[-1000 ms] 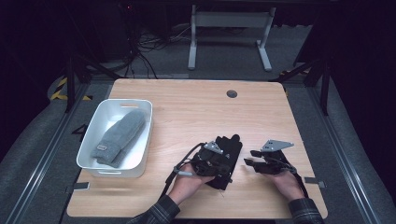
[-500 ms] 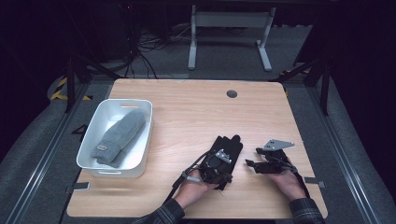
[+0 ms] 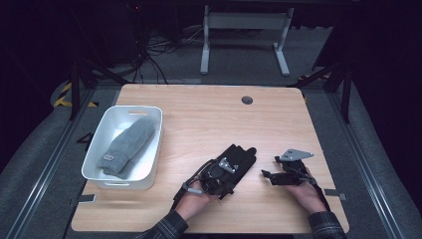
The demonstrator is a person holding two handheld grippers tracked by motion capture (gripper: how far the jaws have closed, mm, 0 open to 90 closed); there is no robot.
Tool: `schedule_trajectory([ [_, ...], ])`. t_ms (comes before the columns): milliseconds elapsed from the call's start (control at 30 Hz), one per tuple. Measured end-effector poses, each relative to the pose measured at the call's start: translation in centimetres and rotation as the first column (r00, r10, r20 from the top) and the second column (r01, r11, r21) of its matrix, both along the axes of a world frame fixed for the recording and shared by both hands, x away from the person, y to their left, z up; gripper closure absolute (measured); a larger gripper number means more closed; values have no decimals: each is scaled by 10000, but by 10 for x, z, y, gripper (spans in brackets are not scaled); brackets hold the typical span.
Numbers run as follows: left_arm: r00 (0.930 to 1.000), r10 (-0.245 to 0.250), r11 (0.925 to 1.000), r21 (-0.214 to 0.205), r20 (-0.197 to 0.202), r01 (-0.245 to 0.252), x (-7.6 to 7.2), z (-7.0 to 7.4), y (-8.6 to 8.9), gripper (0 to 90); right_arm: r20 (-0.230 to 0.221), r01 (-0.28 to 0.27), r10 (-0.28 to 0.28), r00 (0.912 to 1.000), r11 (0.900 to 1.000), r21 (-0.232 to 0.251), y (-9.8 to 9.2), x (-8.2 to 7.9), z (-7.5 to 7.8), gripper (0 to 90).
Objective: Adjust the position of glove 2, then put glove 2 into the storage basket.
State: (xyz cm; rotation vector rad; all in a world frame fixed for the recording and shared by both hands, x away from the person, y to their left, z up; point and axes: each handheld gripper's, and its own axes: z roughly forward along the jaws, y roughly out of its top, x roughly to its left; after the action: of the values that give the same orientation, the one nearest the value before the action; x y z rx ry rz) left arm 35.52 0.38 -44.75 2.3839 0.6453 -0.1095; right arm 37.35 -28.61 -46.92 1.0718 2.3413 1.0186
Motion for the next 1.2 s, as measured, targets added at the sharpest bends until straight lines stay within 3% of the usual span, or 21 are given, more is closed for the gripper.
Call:
schedule_trajectory([
  [267,9996,267,9994,215,68,-268,2,2,24,865,-42,42,-42,10000,10000,-18,0,0,0,210],
  [500,9996,266,9995,-154,6,-266,3,10,37,815,-45,48,-48,10000,10000,-2,0,0,0,204],
  [633,9998,98,9993,-353,190,-91,5,20,41,744,-50,61,-61,10000,10000,-11,0,0,0,199],
  [800,9983,-172,9972,-714,555,211,18,37,49,534,-36,76,-76,10000,10000,-31,0,0,0,195],
  [1033,9924,-463,9977,-435,1138,516,39,43,46,357,-30,85,-85,10000,10000,-34,0,0,0,193],
  [1133,9861,-634,9977,-129,1535,661,50,42,38,272,-19,95,-95,10000,9999,-36,0,0,0,192],
  [1200,9871,-634,9977,-162,1469,665,52,41,36,232,-18,90,-90,10000,10000,-36,0,0,0,192],
])
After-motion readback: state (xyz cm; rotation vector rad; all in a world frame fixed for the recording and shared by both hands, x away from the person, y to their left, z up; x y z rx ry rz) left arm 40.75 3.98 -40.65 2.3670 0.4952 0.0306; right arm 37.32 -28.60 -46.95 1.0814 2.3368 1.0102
